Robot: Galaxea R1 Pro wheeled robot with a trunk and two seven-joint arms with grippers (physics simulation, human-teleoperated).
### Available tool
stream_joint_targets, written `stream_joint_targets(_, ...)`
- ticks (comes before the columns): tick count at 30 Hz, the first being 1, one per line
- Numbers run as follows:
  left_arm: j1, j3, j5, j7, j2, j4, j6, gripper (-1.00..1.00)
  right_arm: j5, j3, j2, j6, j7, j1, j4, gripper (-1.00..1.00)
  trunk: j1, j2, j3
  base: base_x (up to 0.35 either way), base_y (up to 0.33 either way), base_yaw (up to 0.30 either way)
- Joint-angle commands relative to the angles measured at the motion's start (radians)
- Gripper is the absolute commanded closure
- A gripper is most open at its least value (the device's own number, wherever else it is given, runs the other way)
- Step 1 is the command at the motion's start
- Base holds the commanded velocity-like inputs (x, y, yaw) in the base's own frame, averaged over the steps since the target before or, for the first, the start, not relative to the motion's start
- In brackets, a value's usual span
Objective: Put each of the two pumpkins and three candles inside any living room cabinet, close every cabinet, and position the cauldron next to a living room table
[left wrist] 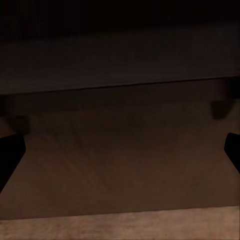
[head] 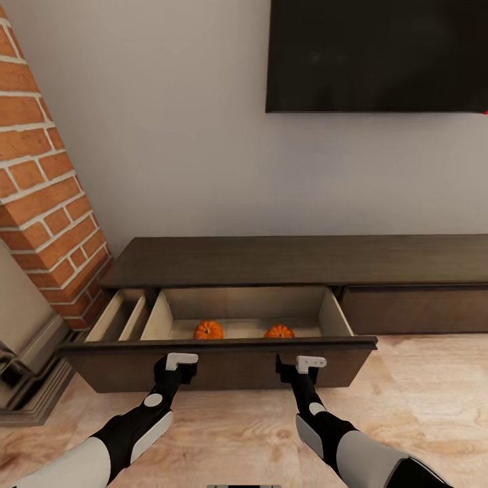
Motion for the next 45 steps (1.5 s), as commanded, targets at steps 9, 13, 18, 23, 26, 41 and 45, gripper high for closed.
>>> stream_joint_targets(9, -0.002, -0.010, 0.005, 0.006, 0.001, -0.002, -0.004, -1.00, -0.002, 0.008, 0.000, -0.002, -0.008, -0.001, 0.000, -1.00, 0.000, 0.000, -0.001, 0.322, 0.000, 0.000)
stream_joint_targets(13, -0.001, -0.010, 0.005, 0.006, 0.001, -0.002, -0.004, -1.00, -0.002, 0.008, 0.000, -0.002, -0.008, -0.001, 0.000, -1.00, 0.000, 0.000, -0.001, 0.330, 0.000, 0.000)
stream_joint_targets(18, -0.002, -0.010, 0.005, 0.006, 0.001, -0.002, -0.004, -1.00, -0.002, 0.008, 0.000, -0.002, -0.008, -0.001, 0.000, -1.00, 0.000, 0.000, -0.001, 0.323, 0.000, 0.000)
stream_joint_targets(23, -0.001, -0.010, 0.005, 0.006, 0.001, -0.002, -0.004, -1.00, -0.002, 0.008, 0.000, -0.002, -0.008, -0.001, 0.000, -1.00, 0.000, 0.000, -0.001, 0.306, 0.000, 0.000)
stream_joint_targets(26, -0.001, -0.010, 0.005, 0.006, 0.001, -0.002, -0.004, -1.00, -0.002, 0.008, 0.000, -0.002, -0.008, -0.001, 0.000, -1.00, 0.000, 0.000, -0.001, 0.297, 0.000, 0.000)
stream_joint_targets(41, -0.002, -0.010, 0.005, 0.006, 0.001, -0.002, -0.006, -1.00, -0.002, 0.008, 0.000, -0.002, -0.008, -0.001, 0.000, -1.00, 0.000, 0.000, -0.001, 0.123, 0.000, 0.000)
stream_joint_targets(45, -0.001, -0.010, 0.005, 0.006, 0.002, -0.002, -0.006, -1.00, -0.002, 0.008, 0.000, -0.002, -0.008, -0.001, 0.000, -1.00, 0.000, 0.000, -0.001, 0.108, 0.000, 0.000)
